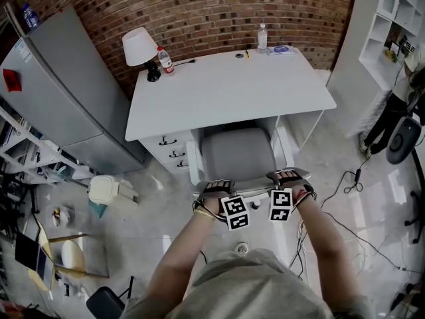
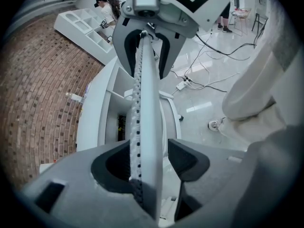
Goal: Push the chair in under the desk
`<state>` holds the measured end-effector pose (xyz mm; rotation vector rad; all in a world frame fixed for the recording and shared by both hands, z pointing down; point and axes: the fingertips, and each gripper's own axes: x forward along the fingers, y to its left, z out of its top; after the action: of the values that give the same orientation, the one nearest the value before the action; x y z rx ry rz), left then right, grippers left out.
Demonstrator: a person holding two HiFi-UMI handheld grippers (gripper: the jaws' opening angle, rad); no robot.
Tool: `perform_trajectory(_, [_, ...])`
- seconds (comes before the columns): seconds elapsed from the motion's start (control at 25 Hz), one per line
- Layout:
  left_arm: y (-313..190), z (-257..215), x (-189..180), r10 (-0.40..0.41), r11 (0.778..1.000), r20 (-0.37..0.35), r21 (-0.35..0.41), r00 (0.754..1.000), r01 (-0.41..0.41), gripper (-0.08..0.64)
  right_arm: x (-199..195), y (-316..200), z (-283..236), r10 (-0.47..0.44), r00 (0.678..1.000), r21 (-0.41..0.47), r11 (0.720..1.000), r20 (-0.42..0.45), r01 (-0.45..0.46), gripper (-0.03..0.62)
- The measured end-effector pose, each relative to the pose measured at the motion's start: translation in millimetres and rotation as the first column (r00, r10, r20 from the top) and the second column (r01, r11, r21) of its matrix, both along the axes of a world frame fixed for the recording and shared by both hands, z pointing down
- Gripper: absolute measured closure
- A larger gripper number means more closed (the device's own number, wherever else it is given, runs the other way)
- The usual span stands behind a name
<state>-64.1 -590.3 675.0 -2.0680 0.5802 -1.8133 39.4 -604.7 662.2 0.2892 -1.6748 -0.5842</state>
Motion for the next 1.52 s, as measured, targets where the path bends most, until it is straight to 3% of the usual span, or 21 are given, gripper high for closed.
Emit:
perform_trajectory(0.52, [18.9, -33.2, 7.5, -0.029, 0.998, -0.057, 0.054, 0.998, 0.032, 0.333, -3.6, 22.7, -35.8, 0.000, 0.997, 0.075, 0.997, 0.073, -0.005, 0.383])
perform_trajectory(1.08, [57.1, -68.6, 15.5, -0.139, 0.981, -0.128, 0.117, 0.982, 0.154, 0.333, 8.3, 59.3, -75.6, 0.041, 0.976, 0.157, 0.985, 0.213, -0.075, 0.383])
perform_trajectory(1.52, [103.8, -81.0, 33.7, -0.196, 0.966, -0.177, 0.137, 0.964, 0.222, 0.333, 23.0, 106.1, -79.8, 0.057, 0.951, 0.135, 0.986, 0.302, -0.102, 0.383])
